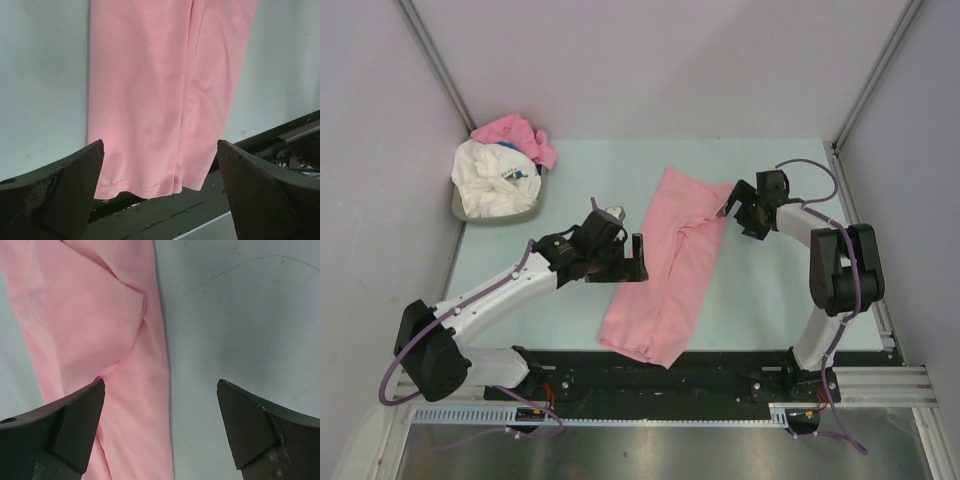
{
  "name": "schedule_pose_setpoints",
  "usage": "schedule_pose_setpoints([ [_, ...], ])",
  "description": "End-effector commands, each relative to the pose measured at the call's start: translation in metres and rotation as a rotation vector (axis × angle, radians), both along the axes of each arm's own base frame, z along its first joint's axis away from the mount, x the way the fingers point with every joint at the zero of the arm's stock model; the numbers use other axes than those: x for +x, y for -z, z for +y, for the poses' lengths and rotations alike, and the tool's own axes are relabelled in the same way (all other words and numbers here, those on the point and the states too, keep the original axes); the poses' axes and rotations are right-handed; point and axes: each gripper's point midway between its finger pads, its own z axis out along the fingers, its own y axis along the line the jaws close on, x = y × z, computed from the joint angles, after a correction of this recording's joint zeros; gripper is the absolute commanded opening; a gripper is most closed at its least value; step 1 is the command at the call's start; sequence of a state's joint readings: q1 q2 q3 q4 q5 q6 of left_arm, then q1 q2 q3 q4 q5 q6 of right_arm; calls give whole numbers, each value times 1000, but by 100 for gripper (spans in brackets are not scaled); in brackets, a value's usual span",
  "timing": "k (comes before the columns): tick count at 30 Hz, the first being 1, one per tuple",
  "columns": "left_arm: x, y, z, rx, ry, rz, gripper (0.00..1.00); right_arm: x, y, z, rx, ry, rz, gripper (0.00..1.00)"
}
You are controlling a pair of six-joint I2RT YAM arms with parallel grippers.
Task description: Fold and stack the t-shirts
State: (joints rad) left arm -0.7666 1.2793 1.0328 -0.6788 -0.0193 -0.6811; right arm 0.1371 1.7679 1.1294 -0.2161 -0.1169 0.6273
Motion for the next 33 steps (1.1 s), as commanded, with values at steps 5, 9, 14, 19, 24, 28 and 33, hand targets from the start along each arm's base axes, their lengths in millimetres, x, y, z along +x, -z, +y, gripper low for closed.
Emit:
schedule_pose_setpoints([
  [5,8,-10,-4,-89,18,-26,100,32,23,23,131,-33,-22,100],
  [9,12,-6,0,-86,9,-23,100,36,42,26,152,-29,7,100],
  [14,13,-3,5,-92,-1,-16,100,41,65,35,165,-33,42,100],
  [19,14,0,10,-98,-15,-9,100,49,78,55,159,-66,69,100],
  [24,18,3,17,-95,-32,-5,100,56,87,77,168,-84,86,100],
  [28,19,4,21,-96,-40,-5,100,62,93,89,155,-100,107,93],
  [33,23,4,27,-91,-56,-8,100,76,104,98,128,-109,133,93],
])
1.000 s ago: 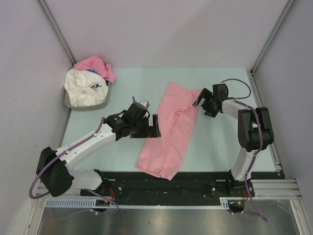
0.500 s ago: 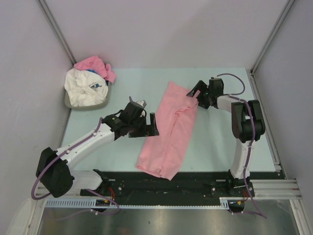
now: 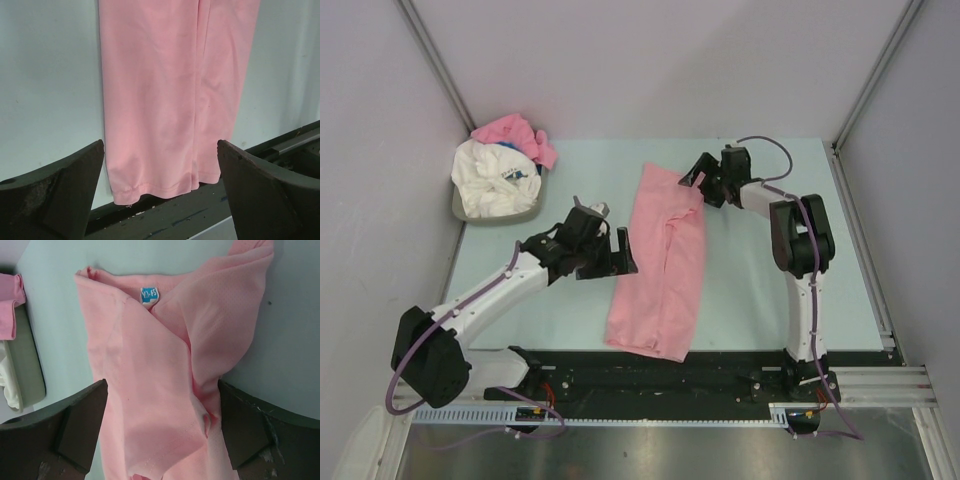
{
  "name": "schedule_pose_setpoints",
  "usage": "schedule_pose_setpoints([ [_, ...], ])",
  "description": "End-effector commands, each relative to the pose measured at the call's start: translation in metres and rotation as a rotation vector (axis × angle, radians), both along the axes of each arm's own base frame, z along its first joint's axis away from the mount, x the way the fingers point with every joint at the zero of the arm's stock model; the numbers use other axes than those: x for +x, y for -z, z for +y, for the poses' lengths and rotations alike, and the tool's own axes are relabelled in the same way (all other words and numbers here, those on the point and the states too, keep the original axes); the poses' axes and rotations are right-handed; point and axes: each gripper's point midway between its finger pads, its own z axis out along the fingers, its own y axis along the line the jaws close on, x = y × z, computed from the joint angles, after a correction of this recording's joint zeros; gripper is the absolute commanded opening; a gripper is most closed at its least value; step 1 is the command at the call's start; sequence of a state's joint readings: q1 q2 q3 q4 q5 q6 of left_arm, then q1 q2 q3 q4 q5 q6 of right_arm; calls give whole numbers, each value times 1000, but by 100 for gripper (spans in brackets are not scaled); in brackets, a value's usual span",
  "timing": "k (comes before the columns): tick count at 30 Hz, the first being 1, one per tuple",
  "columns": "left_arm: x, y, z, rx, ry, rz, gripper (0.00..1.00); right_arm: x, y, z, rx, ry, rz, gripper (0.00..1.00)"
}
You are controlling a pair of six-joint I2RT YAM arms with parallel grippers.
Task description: Fold and stack the t-shirts
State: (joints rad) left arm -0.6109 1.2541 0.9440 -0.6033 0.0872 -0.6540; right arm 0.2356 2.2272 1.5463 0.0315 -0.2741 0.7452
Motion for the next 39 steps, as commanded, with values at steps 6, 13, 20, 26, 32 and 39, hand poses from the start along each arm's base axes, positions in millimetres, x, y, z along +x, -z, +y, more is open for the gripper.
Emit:
schedule_pose_setpoints([
  [6,13,-4,4,-32,-17,-35,100,-6,81,8,-92,-7,263,95],
  [13,27,8,4,-40,-36,-16,100,35,69,18,-84,-9,239,96],
  [20,41,17,8,-17,-56,-9,100,75,39,1,-92,28,154,100],
  [26,21,20,24,11,-68,3,100,37,-3,-109,-339,190,137,100],
  [32,-33,40,34,-85,-68,50,100,-95,-34,-135,-501,225,177,100],
  [39,-99,76,25,-200,0,155,100,-244,-22,-85,-484,52,249,100],
])
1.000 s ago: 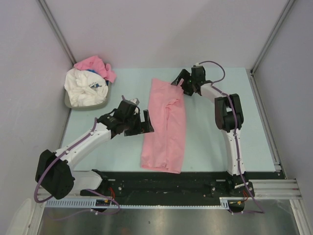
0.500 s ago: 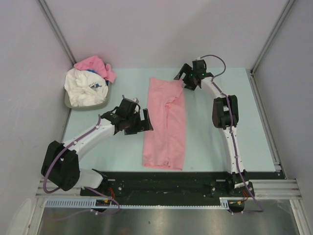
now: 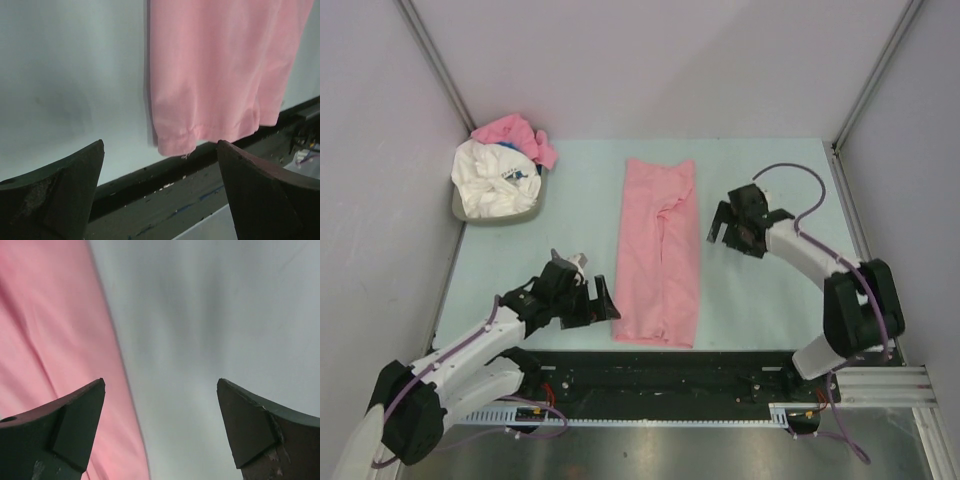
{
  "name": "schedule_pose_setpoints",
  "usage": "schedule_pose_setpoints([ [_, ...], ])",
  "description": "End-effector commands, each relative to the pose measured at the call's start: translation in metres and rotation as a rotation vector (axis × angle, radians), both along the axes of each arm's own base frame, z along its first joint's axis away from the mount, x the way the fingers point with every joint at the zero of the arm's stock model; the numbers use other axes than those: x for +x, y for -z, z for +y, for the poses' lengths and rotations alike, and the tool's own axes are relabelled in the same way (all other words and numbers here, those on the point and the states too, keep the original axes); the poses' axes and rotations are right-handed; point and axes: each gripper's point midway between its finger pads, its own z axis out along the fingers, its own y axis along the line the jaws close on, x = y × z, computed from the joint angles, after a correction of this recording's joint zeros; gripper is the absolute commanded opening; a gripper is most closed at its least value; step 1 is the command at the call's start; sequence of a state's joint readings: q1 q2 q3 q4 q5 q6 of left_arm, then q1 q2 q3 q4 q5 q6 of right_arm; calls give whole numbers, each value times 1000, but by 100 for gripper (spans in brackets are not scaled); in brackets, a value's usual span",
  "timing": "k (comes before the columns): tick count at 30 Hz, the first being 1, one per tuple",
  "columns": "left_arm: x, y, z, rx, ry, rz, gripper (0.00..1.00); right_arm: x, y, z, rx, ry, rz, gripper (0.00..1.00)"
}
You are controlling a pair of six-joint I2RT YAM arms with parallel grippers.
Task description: Fold and stack the t-shirts
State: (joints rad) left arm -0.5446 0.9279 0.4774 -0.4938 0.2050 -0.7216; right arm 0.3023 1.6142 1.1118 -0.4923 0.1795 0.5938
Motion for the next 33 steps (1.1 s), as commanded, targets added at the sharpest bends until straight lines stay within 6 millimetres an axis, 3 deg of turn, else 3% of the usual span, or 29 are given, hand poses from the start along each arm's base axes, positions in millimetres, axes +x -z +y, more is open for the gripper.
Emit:
schedule_pose_setpoints([
  [1,-33,5,-23,-122,75,46,100,-80,11,23,84,-79,66,100],
  [2,-35,5,-26,-137,82,40,100,-93,-6,30,151,-108,20,100],
  [4,-44,6,-30,-170,95,45,100,-129,-1,45,279,-161,48,100],
  [5,-46,6,-31,-184,97,42,100,-139,-5,50,326,-177,39,100],
  [6,-50,9,-29,-188,90,47,100,-152,-25,60,417,-211,-7,100],
  [7,-51,6,-30,-209,91,35,100,-167,-17,61,439,-216,13,100],
  [9,-54,9,-30,-233,92,40,100,-186,-30,69,515,-257,-10,100],
  [17,-62,31,-26,-218,67,98,96,-247,-11,78,718,-213,104,99],
  [23,-61,46,-23,-153,75,131,95,-256,-6,89,754,-220,114,99],
  [33,-63,70,-15,-58,63,199,91,-264,34,119,686,-237,202,98],
])
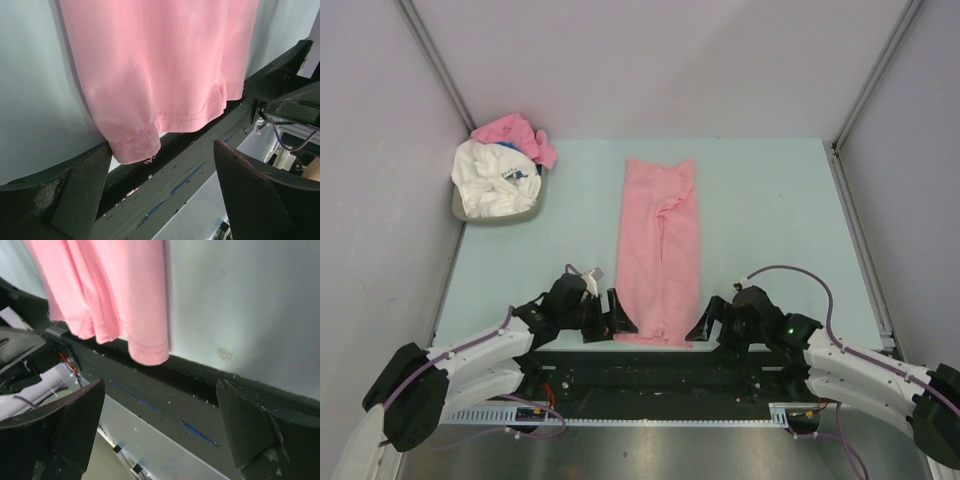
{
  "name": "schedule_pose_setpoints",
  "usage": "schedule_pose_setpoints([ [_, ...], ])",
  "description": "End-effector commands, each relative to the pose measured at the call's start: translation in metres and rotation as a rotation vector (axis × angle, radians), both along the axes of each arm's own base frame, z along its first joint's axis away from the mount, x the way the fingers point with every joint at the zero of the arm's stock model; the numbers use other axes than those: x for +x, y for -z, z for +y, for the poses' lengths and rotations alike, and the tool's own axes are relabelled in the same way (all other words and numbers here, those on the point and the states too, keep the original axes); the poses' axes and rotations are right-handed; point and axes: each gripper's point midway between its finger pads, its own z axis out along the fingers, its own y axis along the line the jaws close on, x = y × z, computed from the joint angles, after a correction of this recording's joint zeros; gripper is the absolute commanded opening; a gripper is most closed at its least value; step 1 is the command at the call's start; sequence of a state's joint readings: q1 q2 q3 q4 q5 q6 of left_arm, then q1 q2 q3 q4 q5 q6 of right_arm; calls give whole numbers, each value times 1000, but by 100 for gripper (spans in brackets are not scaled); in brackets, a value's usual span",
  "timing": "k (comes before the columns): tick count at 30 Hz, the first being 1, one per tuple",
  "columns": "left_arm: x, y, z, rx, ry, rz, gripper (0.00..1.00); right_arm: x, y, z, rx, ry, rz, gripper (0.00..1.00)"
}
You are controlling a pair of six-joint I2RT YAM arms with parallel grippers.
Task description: Fold and stack the t-shirts
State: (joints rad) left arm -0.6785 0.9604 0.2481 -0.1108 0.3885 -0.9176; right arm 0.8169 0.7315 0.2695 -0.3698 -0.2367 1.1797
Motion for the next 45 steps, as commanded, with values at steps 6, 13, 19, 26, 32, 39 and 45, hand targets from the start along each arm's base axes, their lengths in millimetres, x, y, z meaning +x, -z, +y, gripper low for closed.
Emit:
schedule_pose_setpoints([
  [6,-23,56,37,231,-11,126,84,23,8,17,15,67,-40,98],
  [13,-27,55,42,253,-2,134,82,39,-18,12,14,94,-115,98],
  [19,-26,50,45,258,-21,120,77,44,-19,4,-14,119,-125,98],
  [26,-21,52,47,266,-53,110,68,38,-3,11,-25,98,-93,98],
  [32,-20,57,45,269,-49,121,62,33,13,18,-30,85,-64,96],
  [39,-21,61,46,280,-50,127,57,26,28,26,-47,68,-36,90],
  [45,-19,61,49,282,-55,125,46,22,40,26,-70,60,-10,68],
])
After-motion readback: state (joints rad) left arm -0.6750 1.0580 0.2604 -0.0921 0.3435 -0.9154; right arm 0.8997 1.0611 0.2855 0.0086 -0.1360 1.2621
